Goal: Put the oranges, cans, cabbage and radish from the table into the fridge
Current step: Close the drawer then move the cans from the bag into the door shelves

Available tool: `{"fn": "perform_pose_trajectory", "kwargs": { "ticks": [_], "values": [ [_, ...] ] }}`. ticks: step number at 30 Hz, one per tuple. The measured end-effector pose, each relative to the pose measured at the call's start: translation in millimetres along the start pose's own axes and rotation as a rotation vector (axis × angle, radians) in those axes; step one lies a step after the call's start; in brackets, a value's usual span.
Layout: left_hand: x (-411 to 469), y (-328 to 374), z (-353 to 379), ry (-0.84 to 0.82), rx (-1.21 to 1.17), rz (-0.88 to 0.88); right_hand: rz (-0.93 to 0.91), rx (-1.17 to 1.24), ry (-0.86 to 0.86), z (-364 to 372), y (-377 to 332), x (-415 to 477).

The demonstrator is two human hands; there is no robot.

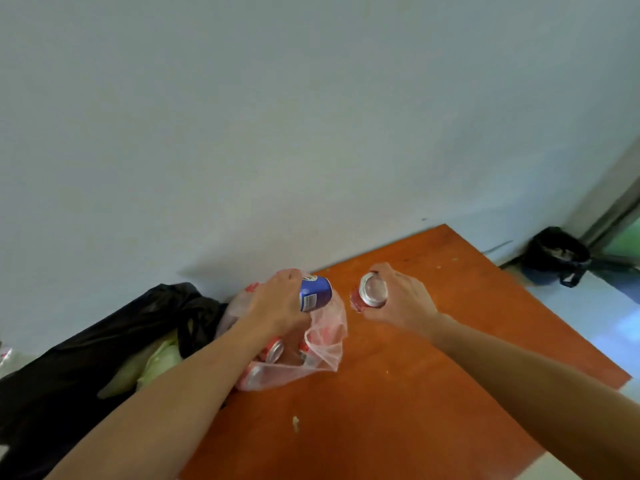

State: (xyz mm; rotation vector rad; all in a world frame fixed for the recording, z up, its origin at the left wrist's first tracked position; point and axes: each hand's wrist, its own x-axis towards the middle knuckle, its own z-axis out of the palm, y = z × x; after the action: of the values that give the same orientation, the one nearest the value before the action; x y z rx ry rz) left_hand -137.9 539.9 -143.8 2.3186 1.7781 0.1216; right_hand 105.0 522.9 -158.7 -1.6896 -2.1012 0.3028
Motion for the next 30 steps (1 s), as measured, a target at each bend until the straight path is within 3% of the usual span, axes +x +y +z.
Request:
{"fn": "perform_pose_trajectory", "kwargs": {
  "ticks": [6,12,21,30],
  "values": [
    [-17,108,-22,0.100,0.034,0.284,0.135,-0.103,0.114,-82,48,-87],
    [-66,255,-3,0.171,0.037,0.532,0.366,-0.161,0.240,-164,103,-242],
    [-189,505,63,0.028,-0.016,0.979,0.710,-0.322,0.485,-271,168,-532],
    [-253,732,117,-0.055,-0.002,1.314,0.995,-0.441,0.605,-352,242,-727]
  ]
}}
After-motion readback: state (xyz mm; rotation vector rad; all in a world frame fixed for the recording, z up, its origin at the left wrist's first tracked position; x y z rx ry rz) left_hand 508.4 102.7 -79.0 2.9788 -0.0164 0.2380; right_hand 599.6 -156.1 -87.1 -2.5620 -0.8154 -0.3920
